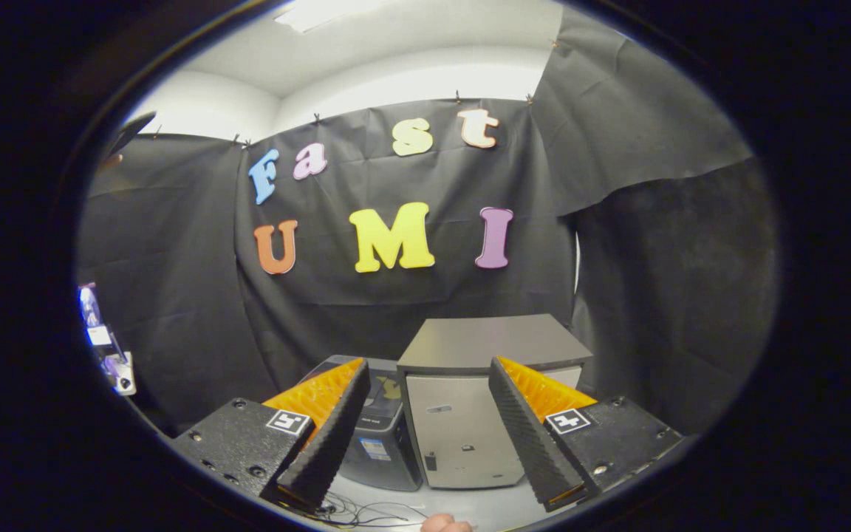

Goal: Put the clothes into the washing machine and then close the washing machine lid.

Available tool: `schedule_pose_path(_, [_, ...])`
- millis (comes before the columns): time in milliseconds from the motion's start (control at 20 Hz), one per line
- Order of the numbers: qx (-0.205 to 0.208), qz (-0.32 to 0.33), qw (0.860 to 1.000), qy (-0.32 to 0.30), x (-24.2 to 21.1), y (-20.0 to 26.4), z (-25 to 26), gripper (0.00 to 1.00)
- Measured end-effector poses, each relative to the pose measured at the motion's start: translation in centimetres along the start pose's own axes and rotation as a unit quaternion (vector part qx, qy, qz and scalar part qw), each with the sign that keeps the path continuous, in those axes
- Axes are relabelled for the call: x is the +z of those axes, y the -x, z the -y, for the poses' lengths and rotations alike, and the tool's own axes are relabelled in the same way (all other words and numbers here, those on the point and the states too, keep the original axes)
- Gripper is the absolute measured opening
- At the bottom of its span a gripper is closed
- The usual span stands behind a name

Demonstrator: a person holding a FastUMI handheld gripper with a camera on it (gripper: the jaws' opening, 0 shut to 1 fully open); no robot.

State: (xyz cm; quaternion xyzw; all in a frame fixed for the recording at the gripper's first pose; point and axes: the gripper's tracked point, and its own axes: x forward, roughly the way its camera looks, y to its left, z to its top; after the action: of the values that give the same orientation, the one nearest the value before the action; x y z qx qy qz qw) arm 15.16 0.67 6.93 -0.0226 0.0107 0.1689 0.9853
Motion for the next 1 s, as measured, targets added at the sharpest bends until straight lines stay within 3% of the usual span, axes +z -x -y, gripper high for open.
schedule_pose_path(1000, [0.001, -0.005, 1.000, 0.000, -0.8, 0.8, -1.2, 1.00])
